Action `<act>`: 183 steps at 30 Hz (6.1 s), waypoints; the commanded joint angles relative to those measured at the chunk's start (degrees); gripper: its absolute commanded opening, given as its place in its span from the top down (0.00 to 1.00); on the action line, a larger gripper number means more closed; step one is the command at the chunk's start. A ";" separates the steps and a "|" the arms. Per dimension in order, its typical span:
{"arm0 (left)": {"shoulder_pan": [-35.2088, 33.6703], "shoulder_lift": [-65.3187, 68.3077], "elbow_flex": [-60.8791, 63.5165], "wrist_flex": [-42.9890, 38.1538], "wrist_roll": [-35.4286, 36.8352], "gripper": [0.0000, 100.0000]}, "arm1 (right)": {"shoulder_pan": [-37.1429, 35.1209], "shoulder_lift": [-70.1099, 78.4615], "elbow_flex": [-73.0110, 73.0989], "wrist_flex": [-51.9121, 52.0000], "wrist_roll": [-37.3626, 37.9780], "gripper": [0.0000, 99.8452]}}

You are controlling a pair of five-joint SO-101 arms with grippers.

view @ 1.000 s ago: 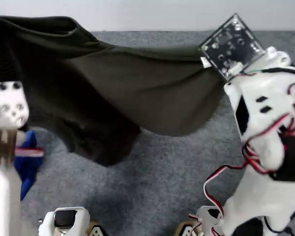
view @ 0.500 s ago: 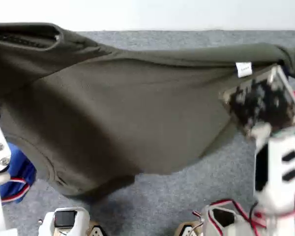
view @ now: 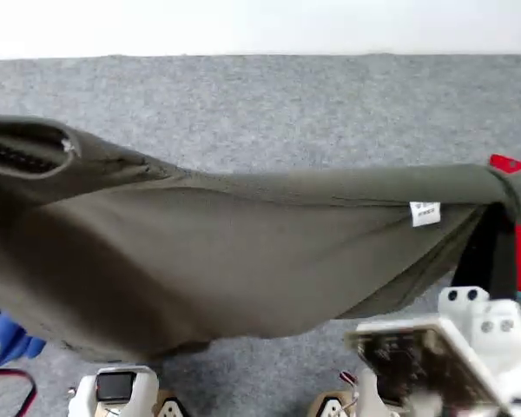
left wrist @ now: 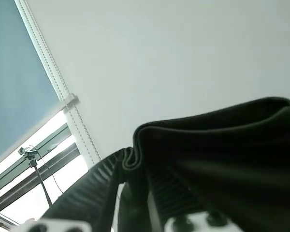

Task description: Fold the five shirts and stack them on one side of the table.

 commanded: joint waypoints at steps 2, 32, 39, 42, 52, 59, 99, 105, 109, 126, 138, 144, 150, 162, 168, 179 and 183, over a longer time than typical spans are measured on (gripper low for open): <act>0.00 0.44 7.52 0.00 -1.41 0.99 | 0.92 0.57 9.23 1.89 0.26 0.99; 4.75 36.92 47.16 -41.93 -5.54 0.99 | -3.56 19.91 76.75 -78.81 3.87 0.99; 4.48 55.74 26.33 -41.67 -5.45 0.99 | -2.51 38.20 58.81 -80.22 3.87 0.99; 4.40 61.89 19.30 -41.14 -5.45 0.99 | -2.51 45.49 51.43 -79.78 3.87 0.99; 3.96 67.78 8.57 -26.90 -5.80 0.99 | -2.95 56.40 43.78 -77.32 3.87 0.99; 1.58 64.35 5.93 -18.29 -13.10 0.99 | -5.05 56.66 43.78 -70.46 3.87 0.99; 4.48 54.42 7.69 37.10 -18.11 0.99 | -5.85 44.53 43.78 -26.77 8.79 0.99; 5.89 40.44 29.32 37.01 -18.29 0.99 | -5.58 44.62 43.78 -16.92 8.79 0.99; 6.59 29.71 43.47 36.84 -18.29 0.99 | -4.70 44.70 43.87 -11.74 8.79 0.99; 6.15 1.85 84.97 28.75 -20.66 0.99 | -1.45 45.05 56.88 -11.65 9.14 0.99; -2.64 -13.98 89.89 26.90 -20.48 0.85 | -0.57 44.53 53.71 -3.21 8.79 0.83; -4.40 -24.00 89.89 29.54 -20.66 0.84 | -0.57 44.53 48.70 1.63 8.88 0.82; -4.48 -29.36 89.36 28.48 -17.58 0.84 | -0.84 44.53 44.92 2.07 8.09 0.82; -4.13 -17.14 84.26 14.33 -4.04 0.98 | -6.11 45.05 36.66 -3.65 -14.07 0.85; -4.04 -1.32 76.09 7.74 3.96 0.99 | -8.31 46.11 37.71 -15.43 -26.90 0.98; 4.75 27.87 60.97 5.63 14.15 0.99 | -8.92 58.51 37.63 -24.75 -36.48 0.99; 5.63 37.71 54.99 5.54 16.88 0.99 | -9.63 62.55 37.54 -25.10 -36.13 0.99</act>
